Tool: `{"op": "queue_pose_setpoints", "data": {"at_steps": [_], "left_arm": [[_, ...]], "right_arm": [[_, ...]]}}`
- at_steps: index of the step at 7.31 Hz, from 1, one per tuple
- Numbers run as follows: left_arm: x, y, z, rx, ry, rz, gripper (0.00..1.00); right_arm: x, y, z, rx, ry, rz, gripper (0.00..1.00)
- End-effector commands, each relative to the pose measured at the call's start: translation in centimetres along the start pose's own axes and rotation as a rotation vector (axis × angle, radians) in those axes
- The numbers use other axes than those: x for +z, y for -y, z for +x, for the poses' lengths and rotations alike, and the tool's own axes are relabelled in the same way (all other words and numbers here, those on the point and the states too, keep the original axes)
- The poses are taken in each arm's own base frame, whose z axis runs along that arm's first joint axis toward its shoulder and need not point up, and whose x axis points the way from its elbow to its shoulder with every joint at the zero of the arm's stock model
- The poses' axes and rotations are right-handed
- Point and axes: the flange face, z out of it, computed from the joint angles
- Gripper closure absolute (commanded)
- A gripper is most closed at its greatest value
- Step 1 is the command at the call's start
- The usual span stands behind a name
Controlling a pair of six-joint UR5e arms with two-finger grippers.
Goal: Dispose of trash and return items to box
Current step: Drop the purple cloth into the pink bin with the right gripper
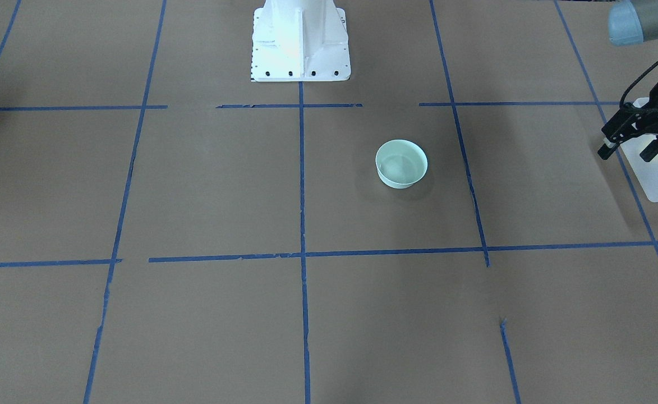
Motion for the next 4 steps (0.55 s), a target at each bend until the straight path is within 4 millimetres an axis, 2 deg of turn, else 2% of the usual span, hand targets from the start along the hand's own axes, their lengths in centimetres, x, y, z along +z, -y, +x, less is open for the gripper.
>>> {"op": "queue_pose_setpoints", "data": {"at_steps": [1, 2, 3, 4], "left_arm": [[2.4, -0.9, 5.0, -0.061, -0.044, -0.045, 0.0], [3.5, -2.3, 7.5, -0.093, -0.054, -0.065, 0.0], [5.2, -5.1, 12.3, -0.131, -0.058, -0.059, 0.0], [6.7, -6.7, 15.8, -0.172, -0.075, -0.089, 0.0]], "right_arm": [[1.6, 3.8, -4.5, 0.096, 0.081, 0.004, 0.0], [0.7, 5.2, -6.2, 0.148, 0.092, 0.02, 0.0], [0.1, 6.6, -8.3, 0.166, 0.111, 0.033, 0.0], [-0.1, 7.8, -10.2, 0.173, 0.137, 0.038, 0.0]]}}
